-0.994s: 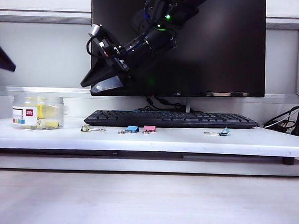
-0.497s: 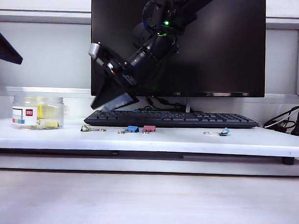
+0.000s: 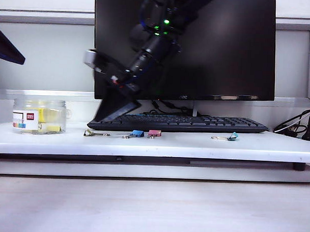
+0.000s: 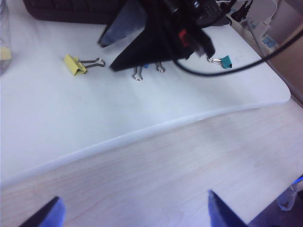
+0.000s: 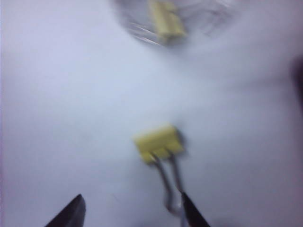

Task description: Pick up the clips with the largest number of clips of the same color on the table and place them in a round transparent plastic box.

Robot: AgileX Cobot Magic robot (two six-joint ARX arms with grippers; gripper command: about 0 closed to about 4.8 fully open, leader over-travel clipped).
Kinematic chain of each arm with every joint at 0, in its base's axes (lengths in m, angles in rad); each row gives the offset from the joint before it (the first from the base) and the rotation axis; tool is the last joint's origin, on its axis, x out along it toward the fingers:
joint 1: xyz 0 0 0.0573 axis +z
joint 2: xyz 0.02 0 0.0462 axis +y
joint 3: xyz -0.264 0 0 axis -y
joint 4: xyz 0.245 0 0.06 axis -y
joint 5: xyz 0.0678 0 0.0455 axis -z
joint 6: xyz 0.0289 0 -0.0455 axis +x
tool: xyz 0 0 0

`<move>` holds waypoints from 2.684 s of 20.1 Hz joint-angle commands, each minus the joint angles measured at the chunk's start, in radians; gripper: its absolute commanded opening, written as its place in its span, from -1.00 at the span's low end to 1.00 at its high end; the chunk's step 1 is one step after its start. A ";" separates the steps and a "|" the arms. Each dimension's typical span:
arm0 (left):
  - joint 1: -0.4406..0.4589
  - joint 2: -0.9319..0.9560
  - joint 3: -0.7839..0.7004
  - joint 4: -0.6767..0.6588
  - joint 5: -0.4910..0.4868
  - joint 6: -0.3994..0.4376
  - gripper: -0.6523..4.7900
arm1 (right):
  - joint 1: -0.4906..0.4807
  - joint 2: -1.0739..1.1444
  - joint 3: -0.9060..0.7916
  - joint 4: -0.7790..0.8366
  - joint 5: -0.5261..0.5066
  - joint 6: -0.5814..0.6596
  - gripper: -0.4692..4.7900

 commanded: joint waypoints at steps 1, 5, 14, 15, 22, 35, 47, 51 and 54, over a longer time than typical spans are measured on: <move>0.000 0.000 0.006 0.017 0.022 0.001 0.72 | 0.021 -0.008 0.005 0.010 0.041 -0.046 0.14; 0.000 0.000 0.006 0.016 0.029 -0.002 0.72 | 0.025 -0.008 0.005 0.057 0.062 -0.052 0.14; 0.000 0.000 0.006 0.016 0.049 -0.016 0.72 | 0.033 0.019 0.006 0.084 0.071 -0.050 0.08; 0.000 0.000 0.006 0.016 0.052 -0.018 0.72 | 0.039 0.023 0.006 0.091 0.071 -0.051 0.08; 0.000 0.000 0.006 0.015 0.069 -0.018 0.72 | 0.051 0.040 0.007 0.146 0.079 -0.049 0.08; 0.000 0.000 0.006 0.008 0.089 -0.019 0.72 | 0.048 0.058 0.007 0.168 0.119 -0.047 -0.29; 0.000 0.000 0.006 0.009 0.070 -0.017 0.72 | 0.047 0.055 0.008 0.185 0.089 0.016 -0.52; 0.000 0.000 0.006 0.013 0.063 -0.018 0.72 | 0.049 0.037 0.008 0.208 0.092 0.020 -0.52; 0.000 0.000 0.006 0.017 0.063 -0.018 0.72 | 0.049 0.000 0.008 0.235 0.092 0.021 -0.52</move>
